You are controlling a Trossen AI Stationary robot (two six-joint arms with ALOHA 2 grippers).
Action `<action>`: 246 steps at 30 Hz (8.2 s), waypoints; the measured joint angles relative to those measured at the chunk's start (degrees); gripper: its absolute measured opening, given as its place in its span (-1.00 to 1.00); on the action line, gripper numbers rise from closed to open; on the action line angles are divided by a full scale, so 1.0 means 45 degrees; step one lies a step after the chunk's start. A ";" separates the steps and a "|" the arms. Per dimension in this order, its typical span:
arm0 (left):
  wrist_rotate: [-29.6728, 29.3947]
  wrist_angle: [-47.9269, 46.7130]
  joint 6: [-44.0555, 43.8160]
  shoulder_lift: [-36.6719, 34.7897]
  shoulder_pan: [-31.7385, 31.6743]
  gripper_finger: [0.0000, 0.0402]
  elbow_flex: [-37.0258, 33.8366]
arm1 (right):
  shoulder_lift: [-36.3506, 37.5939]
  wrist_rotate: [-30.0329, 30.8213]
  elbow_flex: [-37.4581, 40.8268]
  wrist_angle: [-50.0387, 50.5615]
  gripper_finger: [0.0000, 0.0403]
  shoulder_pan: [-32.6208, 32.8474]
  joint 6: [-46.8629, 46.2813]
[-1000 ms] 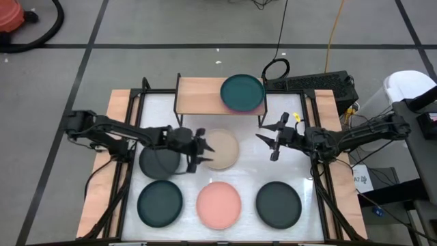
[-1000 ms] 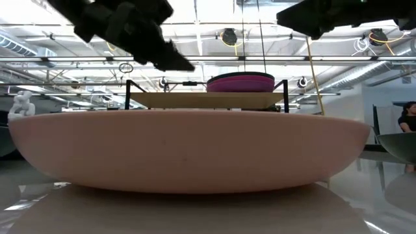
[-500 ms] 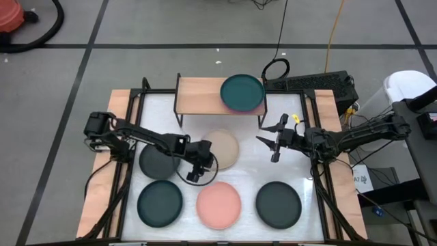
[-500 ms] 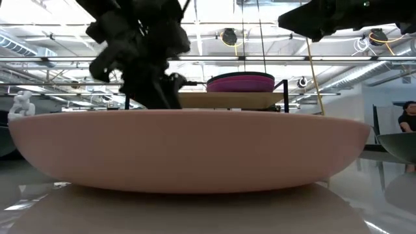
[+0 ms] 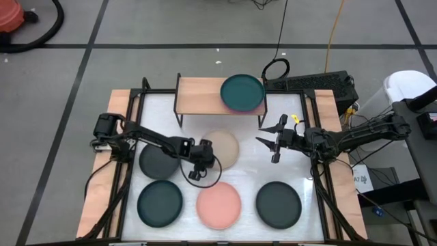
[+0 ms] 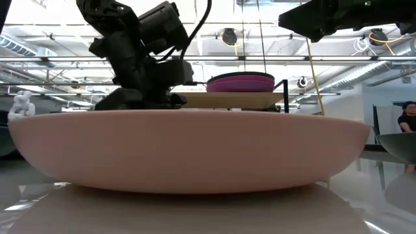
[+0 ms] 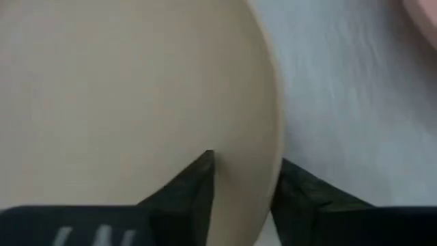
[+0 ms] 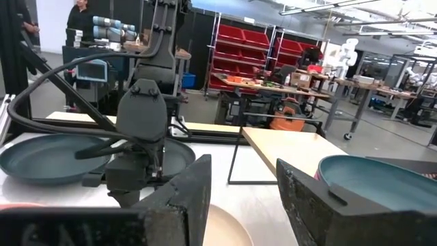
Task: Place and stack plates onto a shelf
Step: Stack the brown plate on top of the dark green plate on the shelf, then put the bottom black plate on the shelf
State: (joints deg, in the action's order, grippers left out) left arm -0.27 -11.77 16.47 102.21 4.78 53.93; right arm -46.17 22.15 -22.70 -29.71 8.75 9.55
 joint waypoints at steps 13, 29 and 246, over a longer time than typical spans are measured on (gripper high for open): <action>0.0268 0.0871 -0.0634 -0.2192 -0.0007 -0.95 -0.0027 | 0.0000 0.0024 0.0000 -0.0005 -0.28 0.0000 -0.0086; 0.0228 0.0042 0.4975 -0.5847 -0.1351 -0.95 0.3486 | 0.0000 0.0053 0.0000 -0.0607 -0.28 -0.0005 0.0026; -0.3609 0.5892 -0.2117 -1.5305 -0.1681 -0.40 -0.6902 | -1.3470 -0.7974 -1.4018 0.2286 -1.00 -0.9790 -0.2069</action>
State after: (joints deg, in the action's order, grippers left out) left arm -16.51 14.74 6.94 33.34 -2.79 22.87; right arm -106.79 -13.73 -85.78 -19.43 -35.30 0.24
